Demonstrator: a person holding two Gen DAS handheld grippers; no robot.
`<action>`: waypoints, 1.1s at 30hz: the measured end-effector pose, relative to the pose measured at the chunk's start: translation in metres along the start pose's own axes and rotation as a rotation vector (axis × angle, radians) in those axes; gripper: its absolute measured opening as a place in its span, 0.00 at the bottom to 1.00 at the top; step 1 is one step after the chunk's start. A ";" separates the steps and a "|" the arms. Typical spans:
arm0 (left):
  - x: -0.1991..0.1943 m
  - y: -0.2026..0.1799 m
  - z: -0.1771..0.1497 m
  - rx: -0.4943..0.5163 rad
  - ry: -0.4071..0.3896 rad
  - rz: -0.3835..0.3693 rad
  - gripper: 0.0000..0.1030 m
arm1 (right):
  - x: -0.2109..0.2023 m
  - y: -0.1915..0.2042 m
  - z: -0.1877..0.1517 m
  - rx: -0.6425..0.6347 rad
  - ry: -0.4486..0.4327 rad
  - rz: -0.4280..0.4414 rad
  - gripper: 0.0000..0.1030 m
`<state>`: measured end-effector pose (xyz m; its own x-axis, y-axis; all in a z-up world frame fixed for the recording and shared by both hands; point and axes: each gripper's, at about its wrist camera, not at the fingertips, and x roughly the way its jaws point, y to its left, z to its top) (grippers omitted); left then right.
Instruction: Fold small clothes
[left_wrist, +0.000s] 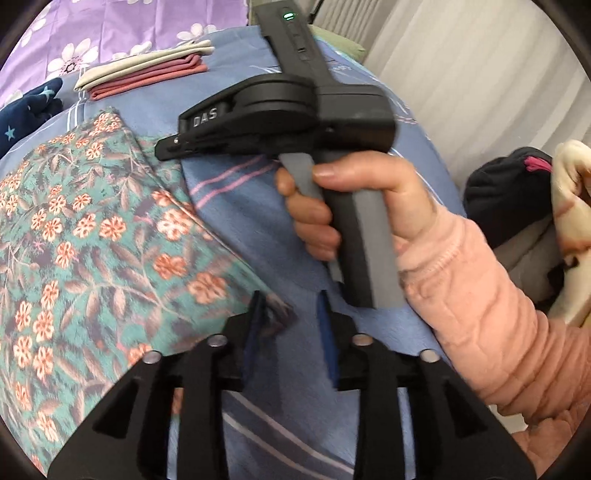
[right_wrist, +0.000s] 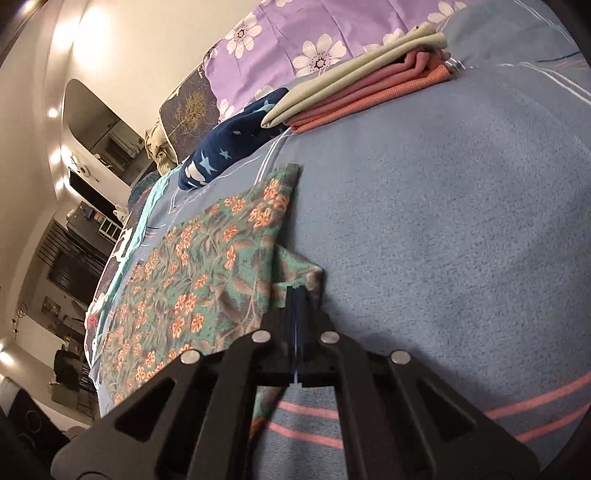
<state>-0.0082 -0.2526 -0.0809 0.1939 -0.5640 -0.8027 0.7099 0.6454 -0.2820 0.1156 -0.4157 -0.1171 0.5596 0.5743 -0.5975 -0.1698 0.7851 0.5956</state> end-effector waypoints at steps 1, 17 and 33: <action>-0.007 -0.002 -0.003 0.004 -0.007 -0.004 0.38 | 0.001 -0.002 0.001 0.011 0.000 0.013 0.00; -0.245 0.151 -0.174 -0.431 -0.428 0.538 0.43 | -0.015 0.034 0.003 -0.053 -0.047 -0.210 0.12; -0.245 0.247 -0.245 -0.485 -0.393 0.379 0.44 | 0.077 0.314 -0.040 -0.584 0.039 -0.205 0.40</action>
<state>-0.0460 0.1712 -0.0821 0.6606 -0.3407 -0.6690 0.1833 0.9373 -0.2964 0.0727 -0.1153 0.0025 0.5998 0.3975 -0.6944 -0.4839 0.8714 0.0808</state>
